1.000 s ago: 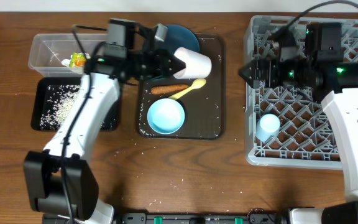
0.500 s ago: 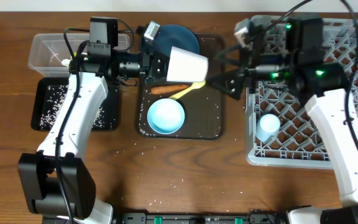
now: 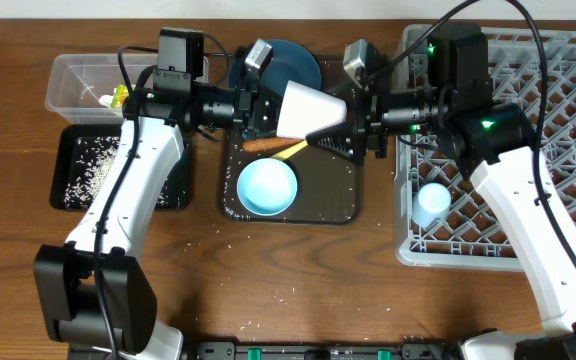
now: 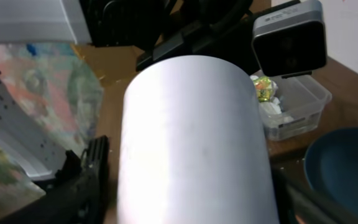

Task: Sort waste into correct bins and load items into the dishwasher rack
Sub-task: 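Hand the pink cup from the left gripper to the right gripper, then lower the pink cup into the rack with the right gripper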

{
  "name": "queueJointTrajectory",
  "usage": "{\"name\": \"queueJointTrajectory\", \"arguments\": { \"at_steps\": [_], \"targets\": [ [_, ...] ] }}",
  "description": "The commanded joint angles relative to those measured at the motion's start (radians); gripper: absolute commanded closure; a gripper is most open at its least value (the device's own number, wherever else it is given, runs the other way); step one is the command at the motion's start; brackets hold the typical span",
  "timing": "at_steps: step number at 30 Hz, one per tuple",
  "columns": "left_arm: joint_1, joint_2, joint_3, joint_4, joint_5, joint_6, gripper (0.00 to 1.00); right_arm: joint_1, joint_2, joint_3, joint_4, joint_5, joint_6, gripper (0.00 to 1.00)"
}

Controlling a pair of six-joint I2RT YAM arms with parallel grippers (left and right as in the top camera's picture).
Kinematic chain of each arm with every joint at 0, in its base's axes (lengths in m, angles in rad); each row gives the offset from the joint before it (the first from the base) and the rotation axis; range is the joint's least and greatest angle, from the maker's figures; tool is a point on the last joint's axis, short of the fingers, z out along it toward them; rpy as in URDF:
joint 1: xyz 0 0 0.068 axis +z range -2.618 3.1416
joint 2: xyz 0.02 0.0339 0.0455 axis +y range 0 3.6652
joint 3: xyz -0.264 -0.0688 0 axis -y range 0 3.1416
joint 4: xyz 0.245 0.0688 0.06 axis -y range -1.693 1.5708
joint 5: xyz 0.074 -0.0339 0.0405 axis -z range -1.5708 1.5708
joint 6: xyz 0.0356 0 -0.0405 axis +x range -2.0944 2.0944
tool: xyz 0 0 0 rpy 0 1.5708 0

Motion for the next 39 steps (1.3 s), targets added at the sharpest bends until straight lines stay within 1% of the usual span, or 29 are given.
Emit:
{"name": "queueJointTrajectory", "arguments": {
  "at_steps": [1, 3, 7, 10, 11, 15, 18, 20, 24, 26, 29, 32, 37, 39],
  "targets": [
    [-0.001, -0.008, 0.018, -0.003, 0.01, -0.005, 0.94, 0.019, -0.003, 0.012, -0.002, -0.023, -0.008, 0.31],
    [-0.001, -0.008, 0.018, -0.003, 0.01, -0.004, 0.93, 0.019, -0.003, 0.012, -0.003, -0.023, -0.008, 0.39],
    [-0.001, -0.008, 0.018, -0.002, 0.01, -0.004, 0.84, 0.009, -0.003, 0.012, -0.008, -0.023, -0.008, 0.4],
    [-0.001, -0.007, 0.018, -0.002, 0.01, 0.001, 0.83, -0.024, -0.006, 0.012, -0.022, -0.024, 0.006, 0.42],
    [-0.001, -0.007, 0.018, -0.002, 0.01, 0.008, 0.79, -0.041, -0.01, 0.012, -0.034, -0.024, 0.008, 0.42],
    [-0.001, -0.007, 0.017, -0.003, -0.004, 0.053, 0.75, -0.139, -0.037, 0.012, -0.116, 0.025, 0.033, 0.44],
    [-0.001, -0.007, 0.016, -0.003, -0.071, 0.061, 0.73, -0.235, -0.065, 0.012, -0.203, 0.134, 0.082, 0.43],
    [-0.001, -0.007, 0.014, -0.003, -0.145, 0.064, 0.73, -0.299, -0.085, 0.012, -0.265, 0.236, 0.133, 0.42],
    [-0.001, -0.007, 0.001, -0.004, -0.334, 0.072, 0.69, -0.405, -0.119, 0.012, -0.406, 0.534, 0.263, 0.39],
    [-0.002, -0.007, -0.006, -0.03, -0.48, 0.072, 0.67, -0.434, -0.126, 0.012, -0.472, 0.696, 0.315, 0.39],
    [-0.003, -0.007, -0.006, -0.108, -0.715, 0.072, 0.67, -0.437, -0.124, 0.012, -0.536, 0.898, 0.405, 0.39],
    [-0.016, -0.006, -0.006, -0.181, -0.915, 0.071, 0.67, -0.418, -0.122, 0.016, -0.555, 0.984, 0.458, 0.38],
    [-0.053, -0.005, -0.006, -0.251, -1.088, 0.071, 0.66, -0.365, -0.074, 0.071, -0.606, 1.097, 0.506, 0.36],
    [-0.065, -0.005, -0.006, -0.278, -1.154, 0.071, 0.66, -0.352, -0.029, 0.112, -0.648, 1.127, 0.509, 0.34]
  ]
}}
